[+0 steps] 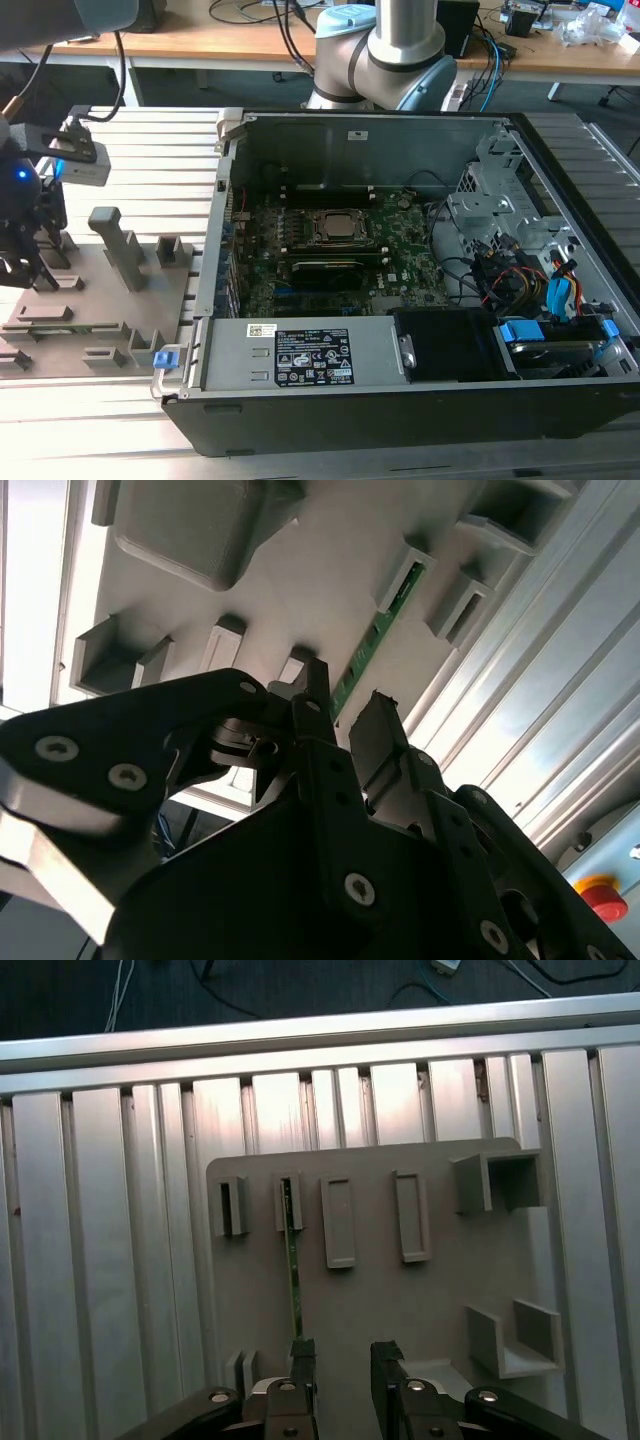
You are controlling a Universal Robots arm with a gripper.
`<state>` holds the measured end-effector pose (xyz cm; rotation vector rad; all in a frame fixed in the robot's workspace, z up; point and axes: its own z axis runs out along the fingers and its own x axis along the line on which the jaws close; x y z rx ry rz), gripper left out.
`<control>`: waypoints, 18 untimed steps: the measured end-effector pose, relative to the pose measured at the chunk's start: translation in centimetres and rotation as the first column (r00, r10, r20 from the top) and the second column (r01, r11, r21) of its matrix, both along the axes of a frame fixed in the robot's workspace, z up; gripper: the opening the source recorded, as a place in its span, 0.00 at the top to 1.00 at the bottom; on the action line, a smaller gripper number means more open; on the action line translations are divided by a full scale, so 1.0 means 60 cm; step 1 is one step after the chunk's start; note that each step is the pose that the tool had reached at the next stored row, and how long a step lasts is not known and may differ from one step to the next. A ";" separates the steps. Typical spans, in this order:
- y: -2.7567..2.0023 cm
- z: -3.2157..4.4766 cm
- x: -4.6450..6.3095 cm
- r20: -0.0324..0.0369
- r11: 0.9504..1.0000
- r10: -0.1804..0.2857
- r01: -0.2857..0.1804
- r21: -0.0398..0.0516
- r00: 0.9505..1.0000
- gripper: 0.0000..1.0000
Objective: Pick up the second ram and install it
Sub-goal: 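Pick up the second ram and move it above second insertion slot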
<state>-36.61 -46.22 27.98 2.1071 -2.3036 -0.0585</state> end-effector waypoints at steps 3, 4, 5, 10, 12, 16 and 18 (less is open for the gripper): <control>-0.0001 -0.006 0.000 0.000 1.000 0.000 0.000 0.000 1.000 0.64; -0.0001 -0.008 0.000 0.000 1.000 0.000 0.000 0.000 1.000 0.64; -0.0001 -0.009 0.000 0.000 1.000 0.000 0.000 0.000 1.000 0.64; -0.0001 -0.025 0.000 0.000 1.000 0.000 0.000 0.000 1.000 0.64; -0.0165 -0.044 -0.003 0.000 1.000 0.001 -0.001 0.000 1.000 0.64; -0.0253 -0.057 -0.004 0.000 1.000 0.002 -0.002 0.000 1.000 0.64; -0.0266 -0.064 -0.004 0.000 1.000 0.001 -0.001 0.000 1.000 0.64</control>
